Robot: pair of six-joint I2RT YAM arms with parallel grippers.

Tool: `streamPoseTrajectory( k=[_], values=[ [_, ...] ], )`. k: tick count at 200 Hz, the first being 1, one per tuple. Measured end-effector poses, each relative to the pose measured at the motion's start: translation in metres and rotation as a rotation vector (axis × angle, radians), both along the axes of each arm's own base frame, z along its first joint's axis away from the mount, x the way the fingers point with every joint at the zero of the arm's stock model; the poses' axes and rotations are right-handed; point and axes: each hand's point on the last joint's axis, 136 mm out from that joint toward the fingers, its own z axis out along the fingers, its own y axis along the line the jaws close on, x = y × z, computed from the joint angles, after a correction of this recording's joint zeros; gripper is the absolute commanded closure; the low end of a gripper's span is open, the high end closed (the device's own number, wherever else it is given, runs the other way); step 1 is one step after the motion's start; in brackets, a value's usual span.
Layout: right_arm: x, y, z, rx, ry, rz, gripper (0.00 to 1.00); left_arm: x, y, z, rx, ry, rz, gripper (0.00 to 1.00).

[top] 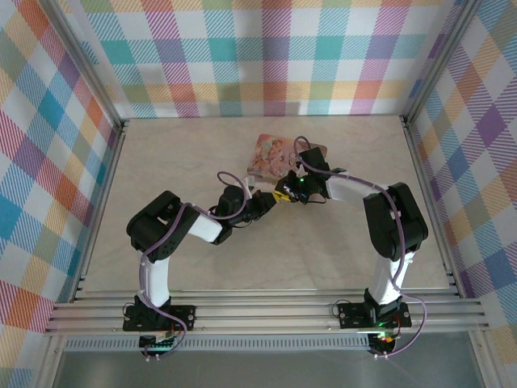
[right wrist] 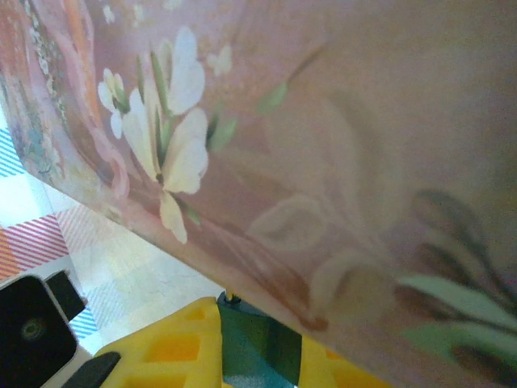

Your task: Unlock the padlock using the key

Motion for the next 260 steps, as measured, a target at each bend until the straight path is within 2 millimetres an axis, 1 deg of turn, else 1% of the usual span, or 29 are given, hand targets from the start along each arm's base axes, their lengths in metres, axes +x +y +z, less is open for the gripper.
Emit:
streamPoseTrajectory(
  k=[13,27,46,61,77,92,102,122,136,147,161,191,212,260],
  values=[
    [-0.001,0.0,0.0,-0.003,0.001,0.003,1.0,-0.001,0.001,-0.002,0.037,-0.035,-0.015,1.0],
    [-0.002,-0.001,-0.001,-0.007,0.006,0.007,1.0,-0.001,0.001,-0.001,0.113,-0.099,-0.043,1.0],
    [-0.006,-0.001,0.0,-0.011,0.021,0.017,1.0,-0.007,-0.001,0.0,0.271,-0.205,-0.101,1.0],
    [-0.011,-0.004,0.0,-0.022,0.035,0.028,0.97,-0.013,-0.006,0.0,0.416,-0.296,-0.16,1.0],
    [-0.018,-0.009,0.001,-0.036,0.058,0.034,0.91,-0.02,-0.01,0.0,0.545,-0.389,-0.213,1.0],
    [-0.025,-0.012,0.001,-0.049,0.075,0.044,0.8,-0.027,-0.011,-0.001,0.619,-0.449,-0.253,1.0],
    [-0.028,-0.013,0.001,-0.055,0.083,0.048,0.73,-0.029,-0.012,0.0,0.641,-0.471,-0.266,1.0],
    [-0.031,-0.013,0.001,-0.056,0.09,0.049,0.64,-0.031,-0.013,0.002,0.658,-0.497,-0.279,1.0],
    [-0.033,-0.012,0.003,-0.043,0.098,0.053,0.62,-0.031,-0.01,-0.001,0.675,-0.494,-0.277,1.0],
    [-0.036,-0.011,0.005,-0.031,0.113,0.055,0.58,-0.032,-0.007,-0.005,0.693,-0.485,-0.275,1.0],
    [-0.039,-0.009,0.008,-0.013,0.13,0.056,0.5,-0.032,-0.005,-0.008,0.703,-0.479,-0.273,1.0],
    [-0.044,-0.008,0.01,0.001,0.153,0.056,0.42,-0.035,0.001,-0.016,0.714,-0.464,-0.264,1.0],
    [-0.047,-0.009,0.011,0.004,0.163,0.05,0.41,-0.036,0.004,-0.019,0.711,-0.457,-0.251,1.0],
    [-0.058,-0.016,0.012,0.0,0.175,0.025,0.41,-0.036,0.004,-0.018,0.694,-0.446,-0.238,1.0]
  ],
)
